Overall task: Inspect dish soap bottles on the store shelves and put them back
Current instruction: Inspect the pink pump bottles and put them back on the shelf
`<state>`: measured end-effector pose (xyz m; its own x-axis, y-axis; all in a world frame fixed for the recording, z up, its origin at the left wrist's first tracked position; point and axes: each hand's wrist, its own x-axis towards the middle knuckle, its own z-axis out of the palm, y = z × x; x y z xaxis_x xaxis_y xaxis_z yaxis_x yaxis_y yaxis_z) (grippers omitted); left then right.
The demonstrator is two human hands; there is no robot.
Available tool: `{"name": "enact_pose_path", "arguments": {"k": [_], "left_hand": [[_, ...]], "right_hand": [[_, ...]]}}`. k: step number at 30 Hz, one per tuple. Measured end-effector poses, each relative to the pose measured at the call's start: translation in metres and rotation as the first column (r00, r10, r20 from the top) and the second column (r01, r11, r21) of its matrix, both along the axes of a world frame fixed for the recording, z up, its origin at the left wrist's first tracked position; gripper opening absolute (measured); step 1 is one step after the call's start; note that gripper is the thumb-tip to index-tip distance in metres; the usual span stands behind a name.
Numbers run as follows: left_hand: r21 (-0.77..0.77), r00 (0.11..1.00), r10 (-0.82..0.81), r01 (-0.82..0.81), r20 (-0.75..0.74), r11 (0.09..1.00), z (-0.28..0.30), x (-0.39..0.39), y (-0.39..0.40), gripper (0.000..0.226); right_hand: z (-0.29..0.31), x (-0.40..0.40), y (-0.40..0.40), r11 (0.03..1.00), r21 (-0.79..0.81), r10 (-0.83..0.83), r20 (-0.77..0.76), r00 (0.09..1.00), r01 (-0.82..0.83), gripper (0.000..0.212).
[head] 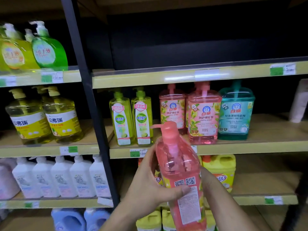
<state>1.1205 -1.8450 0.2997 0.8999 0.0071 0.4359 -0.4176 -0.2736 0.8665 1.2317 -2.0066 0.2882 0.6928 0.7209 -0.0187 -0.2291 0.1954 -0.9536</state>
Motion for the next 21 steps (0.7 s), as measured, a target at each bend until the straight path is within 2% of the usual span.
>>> {"name": "enact_pose_path", "arguments": {"k": [1, 2, 3, 4, 7, 9, 10, 11, 13, 14, 16, 18, 21], "left_hand": [[-0.024, 0.999, 0.026, -0.025, 0.030, 0.999, -0.003, 0.001, -0.001, 0.110], [-0.051, 0.997, 0.046, -0.043, 0.058, 0.998, -0.005, 0.002, -0.002, 0.108], [-0.078, 0.995, 0.066, -0.060, 0.079, 0.995, -0.006, 0.003, -0.002, 0.106], [-0.109, 0.991, 0.094, -0.084, 0.091, 0.990, -0.004, 0.004, -0.002, 0.104], [-0.196, 0.970, 0.219, -0.195, 0.108, 0.961, 0.001, 0.008, 0.003, 0.105], [-0.216, 0.952, 0.289, -0.262, 0.104, 0.941, 0.004, 0.011, 0.002, 0.106], [-0.216, 0.945, 0.313, -0.287, 0.097, 0.933, 0.005, 0.013, -0.001, 0.106], [-0.208, 0.938, 0.335, -0.312, 0.086, 0.927, 0.005, 0.014, -0.005, 0.105], [-0.160, 0.930, 0.362, -0.350, 0.057, 0.923, 0.006, 0.018, -0.012, 0.107], [-0.134, 0.934, 0.355, -0.346, 0.044, 0.928, 0.007, 0.019, -0.012, 0.106], [-0.089, 0.954, 0.296, -0.292, 0.041, 0.952, 0.012, 0.020, -0.003, 0.092], [-0.069, 0.984, 0.175, -0.172, 0.040, 0.983, 0.018, 0.018, 0.013, 0.074], [-0.024, 0.998, -0.043, 0.042, -0.045, 0.999, 0.013, 0.022, 0.023, 0.070]], "right_hand": [[-0.002, 0.000, -0.003, 0.997, 0.072, 0.034, -0.045, 0.998, -0.031, 0.073], [0.002, -0.005, -0.002, 0.998, 0.049, -0.029, 0.006, 1.000, 0.028, 0.047], [0.003, -0.010, 0.001, 0.998, 0.011, -0.065, 0.119, 0.991, 0.065, 0.025], [-0.003, -0.016, -0.001, 0.993, -0.014, -0.110, 0.172, 0.979, 0.114, 0.027], [-0.030, -0.023, -0.004, 0.982, 0.075, -0.189, 0.235, 0.953, 0.175, 0.062], [-0.038, -0.040, 0.002, 0.978, -0.025, -0.183, 0.390, 0.902, 0.209, 0.104], [-0.039, -0.050, 0.008, 0.953, -0.106, -0.202, 0.476, 0.856, 0.283, 0.124], [-0.040, -0.059, 0.014, 0.909, -0.146, -0.241, 0.581, 0.778, 0.391, 0.129], [-0.037, -0.066, 0.018, 0.806, -0.021, -0.427, 0.672, 0.606, 0.591, 0.104], [-0.034, -0.065, 0.015, 0.798, 0.041, -0.471, 0.666, 0.579, 0.601, 0.091], [-0.032, -0.050, 0.007, 0.857, 0.128, -0.473, 0.579, 0.665, 0.498, 0.077], [-0.029, -0.038, -0.006, 0.906, 0.202, -0.423, 0.462, 0.779, 0.373, 0.074], [-0.033, -0.026, -0.019, 0.941, 0.258, -0.301, 0.352, 0.886, 0.217, 0.067]]}}
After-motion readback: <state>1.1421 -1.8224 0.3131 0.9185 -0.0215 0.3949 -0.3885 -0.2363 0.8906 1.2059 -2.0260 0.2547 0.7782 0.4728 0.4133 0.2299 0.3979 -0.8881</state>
